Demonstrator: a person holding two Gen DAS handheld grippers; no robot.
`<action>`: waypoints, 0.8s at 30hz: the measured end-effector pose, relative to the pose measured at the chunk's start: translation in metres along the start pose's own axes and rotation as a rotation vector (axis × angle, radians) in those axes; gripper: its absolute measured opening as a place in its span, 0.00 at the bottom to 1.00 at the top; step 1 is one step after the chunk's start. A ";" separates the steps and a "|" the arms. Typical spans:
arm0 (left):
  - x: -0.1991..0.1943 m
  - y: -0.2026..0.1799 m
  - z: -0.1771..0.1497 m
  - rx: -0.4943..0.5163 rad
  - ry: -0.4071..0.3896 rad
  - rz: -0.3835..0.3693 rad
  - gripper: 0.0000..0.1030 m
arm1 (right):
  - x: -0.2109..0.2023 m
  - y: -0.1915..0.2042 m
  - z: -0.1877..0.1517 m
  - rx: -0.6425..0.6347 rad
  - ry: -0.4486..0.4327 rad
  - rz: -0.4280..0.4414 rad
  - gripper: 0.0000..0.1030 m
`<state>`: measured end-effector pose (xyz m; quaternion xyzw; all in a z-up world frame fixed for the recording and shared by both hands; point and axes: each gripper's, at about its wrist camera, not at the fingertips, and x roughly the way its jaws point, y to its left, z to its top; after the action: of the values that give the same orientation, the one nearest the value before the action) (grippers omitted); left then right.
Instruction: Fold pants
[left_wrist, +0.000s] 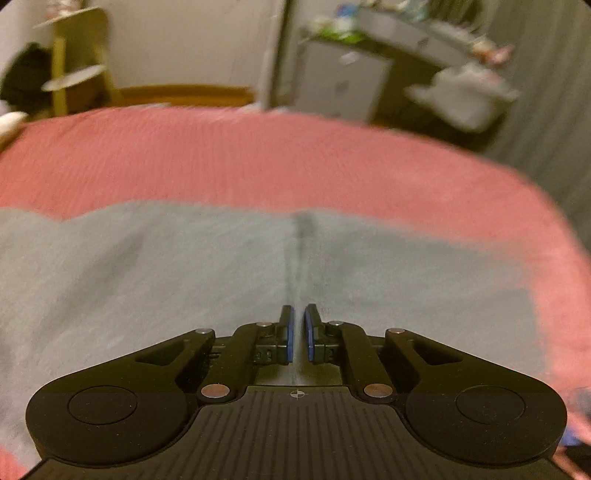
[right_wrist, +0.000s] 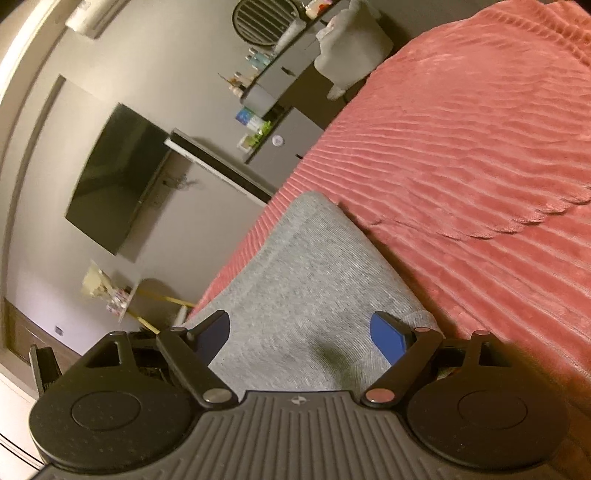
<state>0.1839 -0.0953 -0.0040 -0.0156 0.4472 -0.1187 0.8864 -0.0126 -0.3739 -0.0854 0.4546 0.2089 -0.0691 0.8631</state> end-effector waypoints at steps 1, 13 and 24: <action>0.001 0.003 -0.004 0.005 0.008 -0.003 0.09 | 0.001 0.000 0.000 0.001 0.005 -0.017 0.82; -0.033 0.043 -0.081 -0.234 0.103 -0.353 0.69 | -0.027 -0.021 0.000 0.225 0.014 0.047 0.88; -0.017 0.053 -0.079 -0.370 0.130 -0.408 0.84 | -0.009 -0.025 -0.013 0.335 0.136 0.111 0.93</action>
<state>0.1210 -0.0340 -0.0449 -0.2590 0.5046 -0.2118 0.7959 -0.0326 -0.3782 -0.1068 0.6065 0.2270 -0.0242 0.7616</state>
